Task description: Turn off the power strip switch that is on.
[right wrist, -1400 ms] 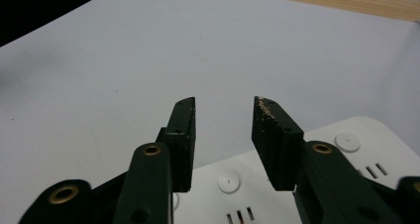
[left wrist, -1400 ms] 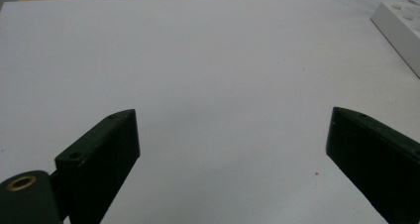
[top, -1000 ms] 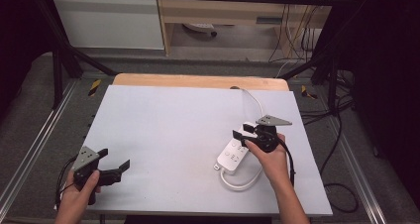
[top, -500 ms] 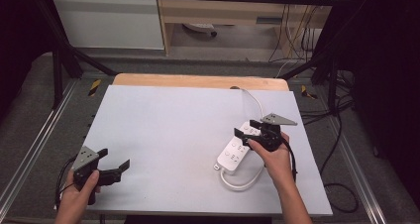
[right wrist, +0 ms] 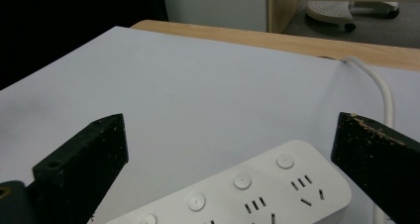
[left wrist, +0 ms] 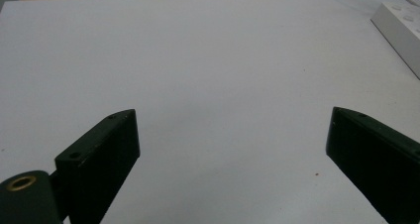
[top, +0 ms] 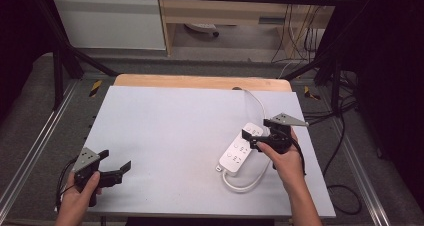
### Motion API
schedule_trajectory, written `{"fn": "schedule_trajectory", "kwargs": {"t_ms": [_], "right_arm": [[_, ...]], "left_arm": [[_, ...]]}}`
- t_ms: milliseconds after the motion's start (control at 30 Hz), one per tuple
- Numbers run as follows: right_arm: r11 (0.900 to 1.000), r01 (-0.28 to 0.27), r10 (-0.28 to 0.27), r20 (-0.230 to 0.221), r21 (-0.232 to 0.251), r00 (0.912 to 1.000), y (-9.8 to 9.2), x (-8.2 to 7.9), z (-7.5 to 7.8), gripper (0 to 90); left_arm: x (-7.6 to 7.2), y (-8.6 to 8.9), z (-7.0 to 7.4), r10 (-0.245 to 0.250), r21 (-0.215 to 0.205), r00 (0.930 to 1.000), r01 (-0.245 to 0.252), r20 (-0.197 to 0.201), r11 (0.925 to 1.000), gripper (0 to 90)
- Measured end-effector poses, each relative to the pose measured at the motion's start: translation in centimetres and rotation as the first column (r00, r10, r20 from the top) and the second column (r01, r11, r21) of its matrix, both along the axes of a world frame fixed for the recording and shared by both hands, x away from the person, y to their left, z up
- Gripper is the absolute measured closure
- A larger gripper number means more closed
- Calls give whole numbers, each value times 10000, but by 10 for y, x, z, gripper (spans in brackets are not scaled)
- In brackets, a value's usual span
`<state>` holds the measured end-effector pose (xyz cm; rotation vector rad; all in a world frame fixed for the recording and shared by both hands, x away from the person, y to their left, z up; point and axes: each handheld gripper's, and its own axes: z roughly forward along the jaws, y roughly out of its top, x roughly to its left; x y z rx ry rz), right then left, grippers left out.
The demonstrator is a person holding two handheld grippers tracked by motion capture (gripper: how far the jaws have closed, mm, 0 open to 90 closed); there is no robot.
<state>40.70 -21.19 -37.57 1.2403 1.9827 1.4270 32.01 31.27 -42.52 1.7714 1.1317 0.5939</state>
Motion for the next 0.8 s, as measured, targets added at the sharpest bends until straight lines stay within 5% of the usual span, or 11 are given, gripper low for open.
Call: {"fn": "schedule_trajectory", "kwargs": {"t_ms": [800], "right_arm": [[9991,434,-429,858,-32,9954,-34,-22,11,33]], "left_arm": [[-1,2,1,57,-59,10000,-56,64,10000,63]]}}
